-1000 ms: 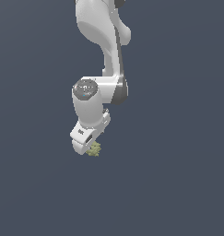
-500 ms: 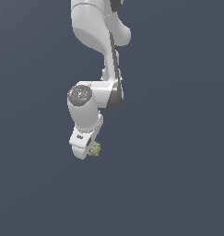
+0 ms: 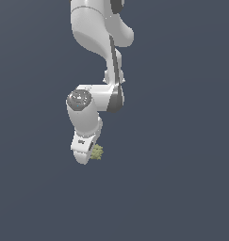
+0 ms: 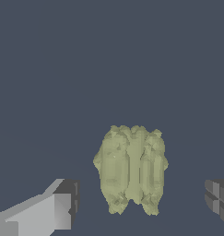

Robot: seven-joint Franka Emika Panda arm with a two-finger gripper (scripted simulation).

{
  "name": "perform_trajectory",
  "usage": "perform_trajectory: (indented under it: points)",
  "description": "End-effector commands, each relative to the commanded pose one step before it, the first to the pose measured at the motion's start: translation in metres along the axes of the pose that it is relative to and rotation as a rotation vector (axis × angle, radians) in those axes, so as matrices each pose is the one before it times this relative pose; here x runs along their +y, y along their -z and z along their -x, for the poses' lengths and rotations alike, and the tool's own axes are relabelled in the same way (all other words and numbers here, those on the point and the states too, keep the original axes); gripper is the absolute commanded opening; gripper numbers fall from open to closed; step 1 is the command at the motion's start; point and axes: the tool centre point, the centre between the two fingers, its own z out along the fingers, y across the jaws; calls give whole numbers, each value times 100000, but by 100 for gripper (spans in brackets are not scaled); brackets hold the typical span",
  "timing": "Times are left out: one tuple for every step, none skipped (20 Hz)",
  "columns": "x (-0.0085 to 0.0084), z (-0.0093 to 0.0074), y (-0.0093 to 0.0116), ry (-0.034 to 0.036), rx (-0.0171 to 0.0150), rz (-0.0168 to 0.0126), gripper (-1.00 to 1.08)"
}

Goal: Pick up the object and move it to a goal position.

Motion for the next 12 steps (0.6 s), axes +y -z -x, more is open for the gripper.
perform_trajectory:
  points:
    - [27,18,-35,709,27,13,100]
    - [-18,-3,16,-436,-20,-15,100]
    - [0,3,-42,0,0,0,100]
    - [-1,8,-126,0,0,0,100]
    - [-3,13,-209,0,0,0,100]
    - [-10,-27,-291,69,1,1,100]
    - [-7,25,-374,0,0,0,100]
    - [-16,-15,-455,69,1,1,100]
    - [-20,-10,-534,69,1,0,100]
    - [-24,-4,-610,69,2,0,100]
    - [-24,-4,-606,69,2,0,100]
    - [-14,35,-519,0,0,0,100]
